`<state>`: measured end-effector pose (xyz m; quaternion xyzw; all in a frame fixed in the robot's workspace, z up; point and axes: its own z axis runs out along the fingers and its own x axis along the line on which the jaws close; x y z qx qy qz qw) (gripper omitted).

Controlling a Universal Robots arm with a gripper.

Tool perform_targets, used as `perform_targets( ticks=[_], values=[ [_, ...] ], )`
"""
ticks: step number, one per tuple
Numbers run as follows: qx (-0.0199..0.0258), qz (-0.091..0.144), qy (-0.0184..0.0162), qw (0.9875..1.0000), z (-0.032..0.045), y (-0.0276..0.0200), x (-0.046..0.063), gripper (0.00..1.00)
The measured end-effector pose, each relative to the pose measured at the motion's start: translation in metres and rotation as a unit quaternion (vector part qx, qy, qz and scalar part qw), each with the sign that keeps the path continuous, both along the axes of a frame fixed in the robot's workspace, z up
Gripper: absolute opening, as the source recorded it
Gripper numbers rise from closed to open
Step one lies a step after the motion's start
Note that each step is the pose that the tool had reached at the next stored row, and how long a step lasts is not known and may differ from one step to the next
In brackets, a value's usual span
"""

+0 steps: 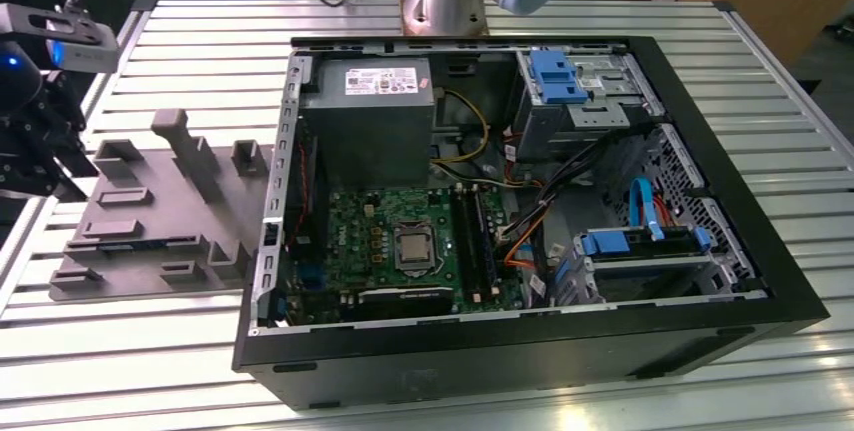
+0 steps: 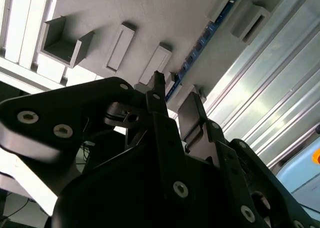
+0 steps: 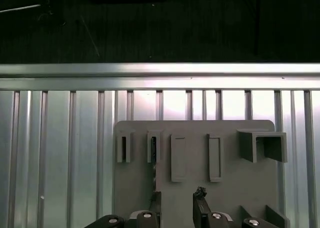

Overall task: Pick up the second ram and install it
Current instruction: 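Pick up the second ram and move it above second insertion slot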

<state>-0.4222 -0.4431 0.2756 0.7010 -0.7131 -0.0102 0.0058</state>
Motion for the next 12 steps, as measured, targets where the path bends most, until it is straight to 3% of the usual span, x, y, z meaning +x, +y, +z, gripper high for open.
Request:
perform_targets(
  ticks=[4, 12],
  values=[
    [0.0000, 0.000, -0.0001, 1.0000, -0.0069, -0.0014, 0.0000, 0.38],
    [0.0001, 0.000, -0.0003, 1.0000, -0.0085, -0.0020, 0.0001, 0.38]
  ],
)
